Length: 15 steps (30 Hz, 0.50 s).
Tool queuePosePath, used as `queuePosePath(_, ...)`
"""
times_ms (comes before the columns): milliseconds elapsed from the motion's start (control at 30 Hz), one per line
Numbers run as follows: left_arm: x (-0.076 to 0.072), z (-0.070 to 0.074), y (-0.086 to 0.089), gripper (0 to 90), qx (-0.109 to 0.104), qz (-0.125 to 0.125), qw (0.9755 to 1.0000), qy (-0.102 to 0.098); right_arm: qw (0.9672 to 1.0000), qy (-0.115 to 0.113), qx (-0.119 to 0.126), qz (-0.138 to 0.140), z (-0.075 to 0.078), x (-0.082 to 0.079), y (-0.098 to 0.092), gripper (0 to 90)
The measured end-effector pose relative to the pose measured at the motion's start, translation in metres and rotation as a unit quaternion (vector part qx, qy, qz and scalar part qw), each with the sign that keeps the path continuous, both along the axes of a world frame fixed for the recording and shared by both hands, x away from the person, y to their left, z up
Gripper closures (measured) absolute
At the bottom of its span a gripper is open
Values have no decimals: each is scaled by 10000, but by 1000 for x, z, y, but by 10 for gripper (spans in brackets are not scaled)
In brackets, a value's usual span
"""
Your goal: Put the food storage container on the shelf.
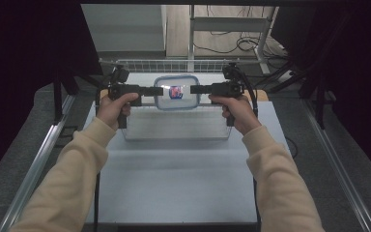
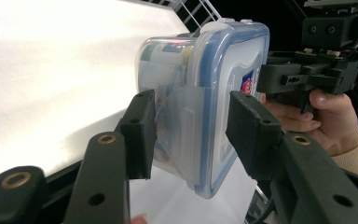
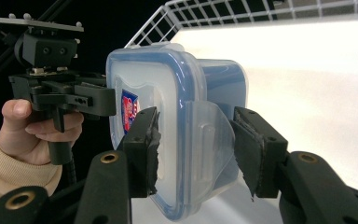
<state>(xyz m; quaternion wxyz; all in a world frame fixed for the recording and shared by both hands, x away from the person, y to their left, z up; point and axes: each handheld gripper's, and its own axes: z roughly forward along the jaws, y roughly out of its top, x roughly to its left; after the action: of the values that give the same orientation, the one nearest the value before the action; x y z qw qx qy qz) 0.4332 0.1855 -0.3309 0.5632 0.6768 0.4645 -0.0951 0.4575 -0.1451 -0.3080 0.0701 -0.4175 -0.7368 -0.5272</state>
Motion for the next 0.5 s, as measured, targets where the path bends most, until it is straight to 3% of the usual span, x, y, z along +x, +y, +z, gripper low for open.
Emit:
queuePosePath(167, 19, 2, 1, 534, 1, -4, 10000, 71, 10000, 24, 10, -21, 3, 18, 2, 524)
queuePosePath(333, 44, -9, 2, 534, -108, 62, 9993, 343, 9994, 292, -26, -198, -5, 43, 5, 513)
queuePosePath(500, 50, -8, 4, 534, -87, 139, 9992, 370, 9988, 424, 25, -227, -11, 51, 7, 507)
